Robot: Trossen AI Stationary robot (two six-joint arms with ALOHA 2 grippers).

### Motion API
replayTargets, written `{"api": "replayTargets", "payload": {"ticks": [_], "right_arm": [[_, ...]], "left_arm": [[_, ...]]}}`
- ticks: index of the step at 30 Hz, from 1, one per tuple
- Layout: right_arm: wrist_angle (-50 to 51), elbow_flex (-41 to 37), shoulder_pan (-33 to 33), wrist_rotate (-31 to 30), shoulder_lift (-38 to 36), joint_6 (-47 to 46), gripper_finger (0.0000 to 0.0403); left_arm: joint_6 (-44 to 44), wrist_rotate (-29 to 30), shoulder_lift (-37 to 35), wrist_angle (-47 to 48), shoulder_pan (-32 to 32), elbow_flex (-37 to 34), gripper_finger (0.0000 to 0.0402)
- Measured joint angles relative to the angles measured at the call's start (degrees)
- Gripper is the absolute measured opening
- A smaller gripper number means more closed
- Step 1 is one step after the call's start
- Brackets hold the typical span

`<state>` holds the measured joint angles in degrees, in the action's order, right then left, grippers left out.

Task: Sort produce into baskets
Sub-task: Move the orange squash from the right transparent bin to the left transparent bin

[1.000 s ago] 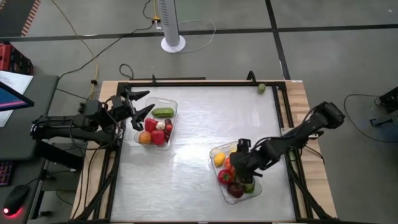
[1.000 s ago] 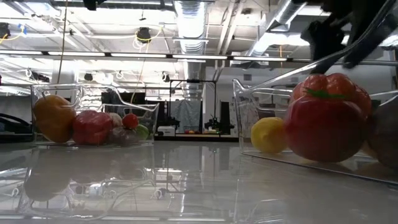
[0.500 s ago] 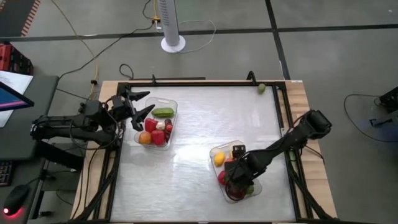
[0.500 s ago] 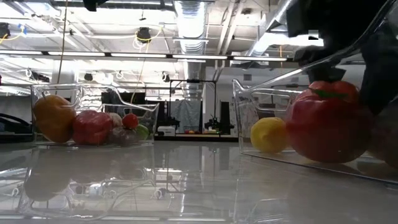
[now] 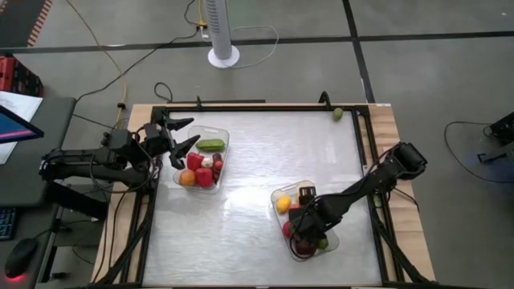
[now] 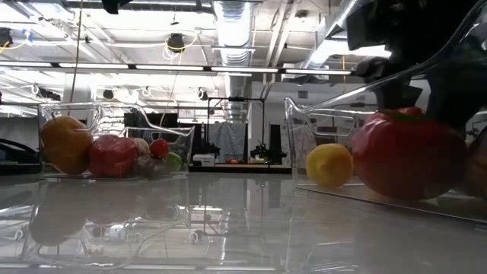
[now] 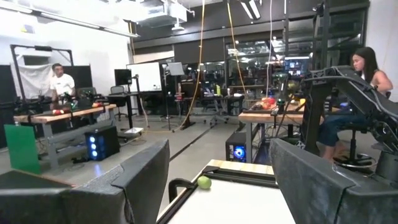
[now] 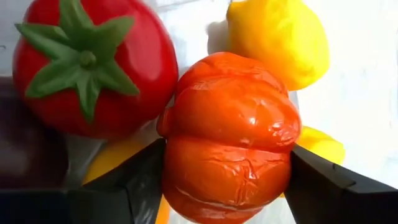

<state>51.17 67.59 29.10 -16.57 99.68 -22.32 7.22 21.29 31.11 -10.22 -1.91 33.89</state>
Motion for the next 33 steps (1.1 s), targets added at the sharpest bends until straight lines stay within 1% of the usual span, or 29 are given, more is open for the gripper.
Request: {"api": "replayTargets", "payload": {"ticks": [5,9,12,14,16,22,25,27,30,31,33], "right_arm": [[0.45,0.25,-0.46,-0.04,0.00,0.21,0.0295],[6.40,5.22,-0.70,-0.30,-0.02,0.41,0.0297],[9.58,10.50,-0.74,-3.52,-0.02,2.29,0.0297],[8.06,13.37,-1.01,-6.52,-0.11,5.91,0.0297],[2.66,14.95,-1.75,-8.31,-0.11,11.30,0.0297],[-20.33,16.06,-5.97,-8.03,-0.09,28.49,0.0297],[-30.38,15.88,-9.10,-6.62,-0.07,34.50,0.0297],[-36.03,15.45,-12.01,-2.65,-0.09,36.38,0.0297],[-42.61,14.44,-16.89,5.12,0.00,36.74,0.0297],[-44.75,14.18,-18.48,6.68,0.56,36.47,0.0297],[-50.15,14.14,-21.49,7.88,2.28,36.13,0.0297]], "left_arm": [[0.00,0.00,0.00,0.00,0.00,0.00,0.0265],[0.00,0.01,0.00,-0.21,0.00,0.00,0.0265],[0.01,-0.03,0.00,-0.45,0.00,0.00,0.0265],[0.24,-0.03,0.00,-0.50,0.00,0.00,0.0265],[0.29,-0.03,0.00,-0.59,0.00,0.00,0.0265],[0.00,-0.08,0.00,-0.59,0.00,0.00,0.0265],[0.00,-0.08,0.00,-0.47,0.00,0.00,0.0265],[0.09,-0.08,0.00,-0.28,0.00,0.00,0.0265],[0.61,-0.10,0.00,-0.26,0.00,0.00,0.0265],[0.72,-0.10,0.00,-0.26,0.00,0.00,0.0265],[1.11,-0.10,0.00,-0.24,0.00,0.00,0.0265]]}}
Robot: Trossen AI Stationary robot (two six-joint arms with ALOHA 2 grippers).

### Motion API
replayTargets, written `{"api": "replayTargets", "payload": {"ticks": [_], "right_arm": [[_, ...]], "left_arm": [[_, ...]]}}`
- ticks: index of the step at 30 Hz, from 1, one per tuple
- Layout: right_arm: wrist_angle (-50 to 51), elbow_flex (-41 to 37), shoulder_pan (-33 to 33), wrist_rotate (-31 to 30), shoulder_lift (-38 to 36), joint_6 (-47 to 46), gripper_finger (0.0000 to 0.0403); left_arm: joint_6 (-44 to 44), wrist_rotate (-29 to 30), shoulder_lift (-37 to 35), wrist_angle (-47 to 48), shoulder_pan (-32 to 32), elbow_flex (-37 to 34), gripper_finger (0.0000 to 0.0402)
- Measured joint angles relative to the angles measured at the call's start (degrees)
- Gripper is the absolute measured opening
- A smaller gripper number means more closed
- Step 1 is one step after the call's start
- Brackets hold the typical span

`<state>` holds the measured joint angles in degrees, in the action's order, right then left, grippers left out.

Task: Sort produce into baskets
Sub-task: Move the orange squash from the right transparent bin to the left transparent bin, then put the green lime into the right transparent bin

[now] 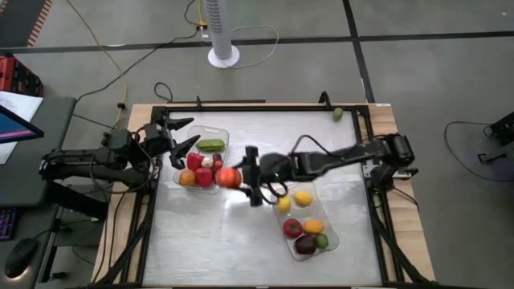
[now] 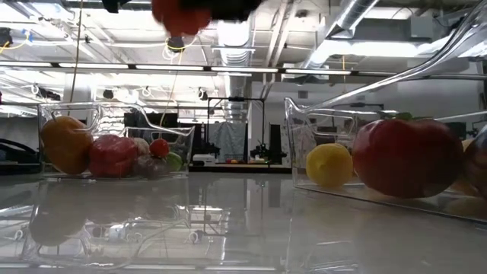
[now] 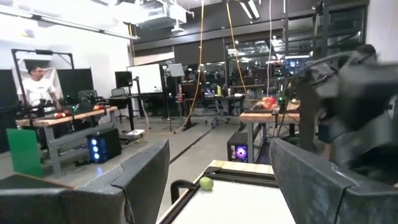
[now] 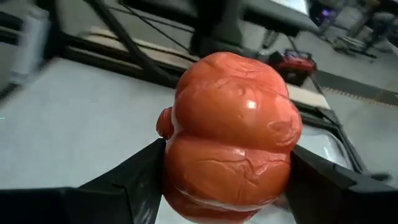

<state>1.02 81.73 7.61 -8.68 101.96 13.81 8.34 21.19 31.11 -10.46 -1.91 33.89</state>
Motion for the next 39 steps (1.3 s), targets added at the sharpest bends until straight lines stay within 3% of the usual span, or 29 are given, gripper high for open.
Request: {"api": "replayTargets", "payload": {"ticks": [8,16,21,29,36,39], "right_arm": [[-16.04,0.70,-7.03,2.86,9.60,2.20,0.0297],[-16.16,8.43,-11.26,3.07,17.46,-1.81,0.0303],[-9.61,14.47,-12.70,7.33,22.11,-2.25,0.0338],[6.15,21.07,-13.75,6.73,22.49,-1.54,0.0391],[28.87,21.14,-16.44,-5.38,13.50,-3.50,0.0379],[34.12,16.58,-17.42,-8.25,8.90,-5.27,0.0368]], "left_arm": [[0.00,0.02,-0.04,0.24,0.02,0.00,0.0265],[0.02,-0.44,-0.15,0.55,0.02,0.00,0.0265],[1.12,-0.44,-0.17,0.36,0.02,0.00,0.0265],[2.11,0.11,-0.15,0.47,0.02,0.00,0.0265],[2.74,0.61,-0.15,0.68,0.00,0.00,0.0265],[3.00,0.63,-0.15,0.70,0.00,0.00,0.0265]]}}
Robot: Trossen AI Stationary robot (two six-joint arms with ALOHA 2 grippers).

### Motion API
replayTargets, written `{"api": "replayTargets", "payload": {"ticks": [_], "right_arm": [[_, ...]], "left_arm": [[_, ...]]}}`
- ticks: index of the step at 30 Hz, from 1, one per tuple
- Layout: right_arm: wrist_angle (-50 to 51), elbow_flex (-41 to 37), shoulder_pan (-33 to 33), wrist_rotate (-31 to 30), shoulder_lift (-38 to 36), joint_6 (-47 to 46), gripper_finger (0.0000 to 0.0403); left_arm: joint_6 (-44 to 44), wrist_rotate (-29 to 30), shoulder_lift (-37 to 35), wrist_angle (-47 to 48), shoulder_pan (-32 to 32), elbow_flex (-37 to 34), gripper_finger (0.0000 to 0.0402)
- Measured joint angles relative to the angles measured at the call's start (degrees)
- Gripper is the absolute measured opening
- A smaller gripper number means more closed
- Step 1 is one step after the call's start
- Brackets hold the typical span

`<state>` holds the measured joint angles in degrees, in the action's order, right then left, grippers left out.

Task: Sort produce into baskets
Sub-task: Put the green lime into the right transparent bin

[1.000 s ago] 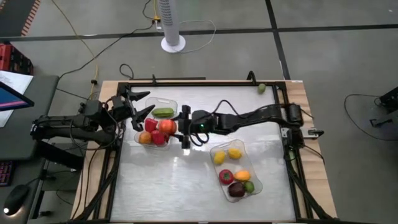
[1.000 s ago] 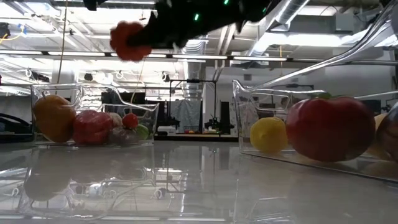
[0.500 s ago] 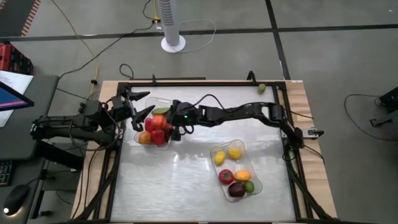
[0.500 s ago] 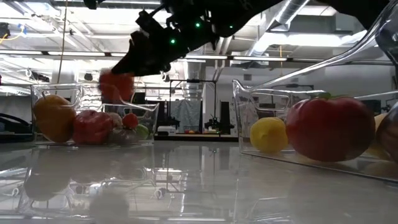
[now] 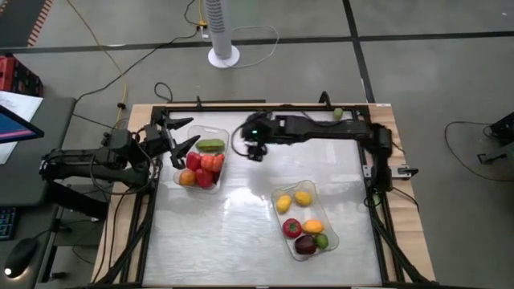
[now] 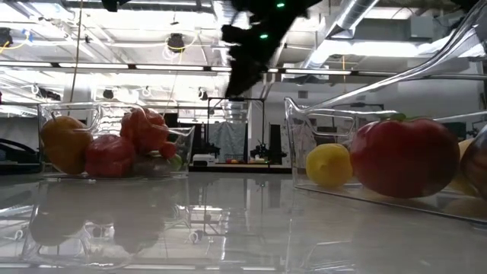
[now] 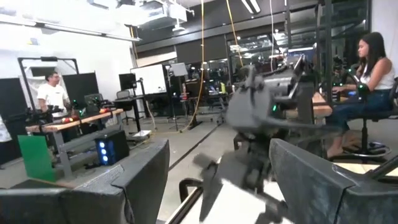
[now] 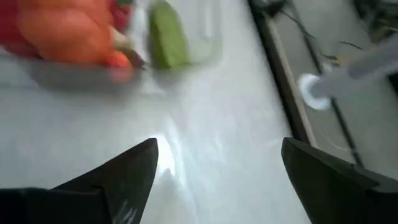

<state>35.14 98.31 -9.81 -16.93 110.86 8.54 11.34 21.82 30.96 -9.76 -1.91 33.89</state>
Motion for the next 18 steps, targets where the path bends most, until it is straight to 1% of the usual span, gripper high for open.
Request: {"api": "replayTargets", "payload": {"ticks": [3,5,7,9,12,15,18], "right_arm": [[-1.33,-9.21,-0.23,-5.51,-7.50,-1.59,0.0358],[-2.88,-17.12,-0.62,-9.25,-13.44,-3.42,0.0353],[-7.06,-25.99,-1.26,-11.80,-19.34,-5.32,0.0347],[-12.22,-34.69,-2.21,-13.47,-25.62,-6.88,0.0342],[-18.84,-45.78,-4.35,-15.17,-34.18,-8.68,0.0336],[-21.25,-54.13,-7.97,-15.23,-40.15,-12.08,0.0334],[-23.32,-59.80,-12.07,-15.79,-44.64,-15.09,0.0334]], "left_arm": [[0.00,0.00,0.02,0.11,0.02,0.00,0.0265],[0.00,0.02,0.00,0.06,0.00,0.00,0.0265],[0.02,0.08,0.13,-0.47,0.00,0.00,0.0265],[0.02,0.07,0.15,-0.95,-0.02,0.00,0.0265],[-0.03,0.07,0.15,-2.00,-0.02,0.00,0.0265],[-0.05,0.07,0.15,-2.51,-0.02,0.00,0.0265],[-0.03,0.07,0.16,-3.02,-0.02,0.00,0.0265]]}}
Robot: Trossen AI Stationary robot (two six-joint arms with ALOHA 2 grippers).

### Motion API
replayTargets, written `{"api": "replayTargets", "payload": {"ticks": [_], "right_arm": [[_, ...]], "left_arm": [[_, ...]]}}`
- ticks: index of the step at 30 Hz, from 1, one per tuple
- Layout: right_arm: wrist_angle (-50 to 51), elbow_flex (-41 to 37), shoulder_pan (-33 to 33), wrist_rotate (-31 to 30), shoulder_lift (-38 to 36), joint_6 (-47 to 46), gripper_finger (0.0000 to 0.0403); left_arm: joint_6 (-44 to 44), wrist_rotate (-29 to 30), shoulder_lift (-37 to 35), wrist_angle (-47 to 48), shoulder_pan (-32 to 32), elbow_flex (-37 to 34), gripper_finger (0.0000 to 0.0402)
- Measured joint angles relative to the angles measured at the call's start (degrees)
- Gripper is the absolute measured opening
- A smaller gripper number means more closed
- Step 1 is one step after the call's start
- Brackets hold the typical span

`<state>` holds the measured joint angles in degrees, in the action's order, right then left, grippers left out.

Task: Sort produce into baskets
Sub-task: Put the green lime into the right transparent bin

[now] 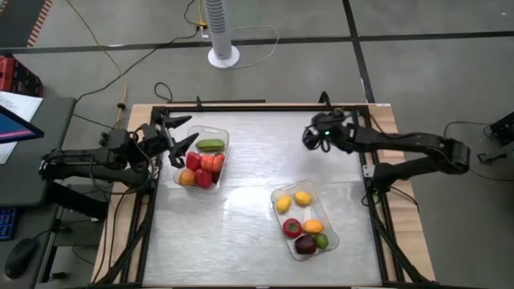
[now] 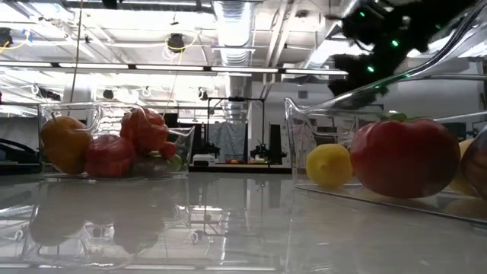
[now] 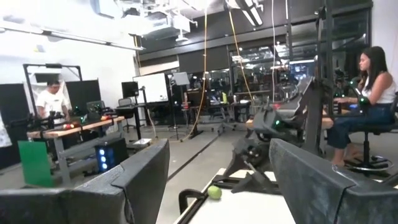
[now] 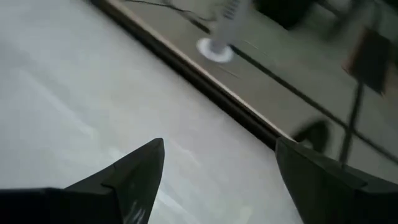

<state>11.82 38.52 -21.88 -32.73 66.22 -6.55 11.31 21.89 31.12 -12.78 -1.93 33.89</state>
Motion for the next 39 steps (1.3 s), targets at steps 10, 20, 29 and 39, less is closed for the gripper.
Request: {"api": "replayTargets", "payload": {"ticks": [10,20,29,39], "right_arm": [[-13.09,-9.00,-17.50,-0.75,0.70,-5.66,0.0333],[-19.61,-8.46,-27.15,3.10,11.55,-6.60,0.0332],[-8.27,0.22,-30.20,4.60,15.80,-8.22,0.0318],[16.02,14.61,-37.78,16.89,21.23,-8.33,0.0315]], "left_arm": [[0.03,0.00,0.00,-0.21,0.00,0.00,0.0265],[2.05,1.35,0.00,-0.18,-0.02,0.00,0.0265],[2.15,1.60,0.01,-0.01,-0.04,0.00,0.0265],[2.60,1.75,0.01,0.07,-0.02,0.00,0.0265]]}}
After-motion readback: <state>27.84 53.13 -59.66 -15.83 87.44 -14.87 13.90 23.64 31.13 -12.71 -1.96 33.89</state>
